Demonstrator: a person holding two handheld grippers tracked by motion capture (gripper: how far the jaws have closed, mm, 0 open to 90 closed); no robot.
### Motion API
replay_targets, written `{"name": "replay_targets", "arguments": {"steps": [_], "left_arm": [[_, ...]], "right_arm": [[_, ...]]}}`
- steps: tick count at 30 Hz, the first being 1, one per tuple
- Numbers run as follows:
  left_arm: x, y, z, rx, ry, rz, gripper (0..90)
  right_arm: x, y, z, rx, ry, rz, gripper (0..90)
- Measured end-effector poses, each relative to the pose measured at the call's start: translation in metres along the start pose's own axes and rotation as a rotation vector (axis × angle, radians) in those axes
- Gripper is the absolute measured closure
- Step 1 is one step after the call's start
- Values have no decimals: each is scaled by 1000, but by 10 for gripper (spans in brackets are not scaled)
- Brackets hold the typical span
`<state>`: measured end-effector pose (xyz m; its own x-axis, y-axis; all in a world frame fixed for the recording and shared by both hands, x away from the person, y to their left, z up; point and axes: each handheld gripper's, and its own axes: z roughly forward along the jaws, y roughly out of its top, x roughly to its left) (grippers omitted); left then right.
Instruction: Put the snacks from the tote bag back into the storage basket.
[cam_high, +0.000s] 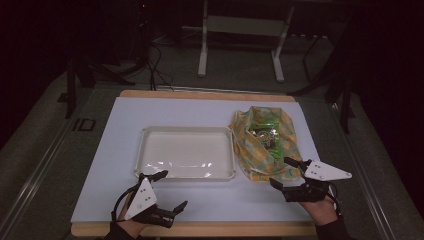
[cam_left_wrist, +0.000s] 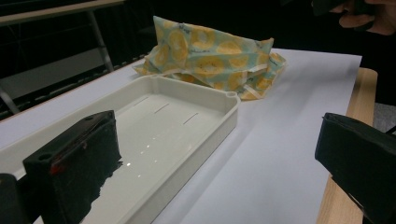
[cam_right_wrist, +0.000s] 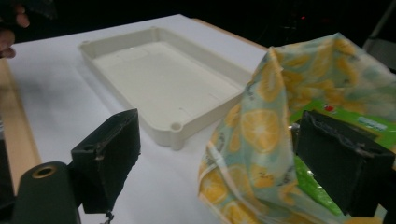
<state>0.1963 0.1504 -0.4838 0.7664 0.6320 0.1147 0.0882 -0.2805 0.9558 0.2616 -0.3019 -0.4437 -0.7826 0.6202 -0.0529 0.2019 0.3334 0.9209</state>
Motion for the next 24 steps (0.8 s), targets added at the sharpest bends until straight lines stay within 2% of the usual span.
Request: {"name": "replay_targets", "arguments": {"steps": [7, 18, 20, 24], "left_arm": [[0, 0, 0, 2, 1, -1, 4], [0, 0, 1, 2, 2, -2, 4], [0, 0, 1, 3, 2, -1, 4], [0, 0, 1, 2, 0, -5, 4]], "right_arm": [[-5, 4, -6, -23, -18, 17, 140], [-17, 12, -17, -50, -84, 39, 150], [-19, 14, -18, -38, -100, 44, 160], [-21, 16, -20, -49, -108, 56, 160]]}}
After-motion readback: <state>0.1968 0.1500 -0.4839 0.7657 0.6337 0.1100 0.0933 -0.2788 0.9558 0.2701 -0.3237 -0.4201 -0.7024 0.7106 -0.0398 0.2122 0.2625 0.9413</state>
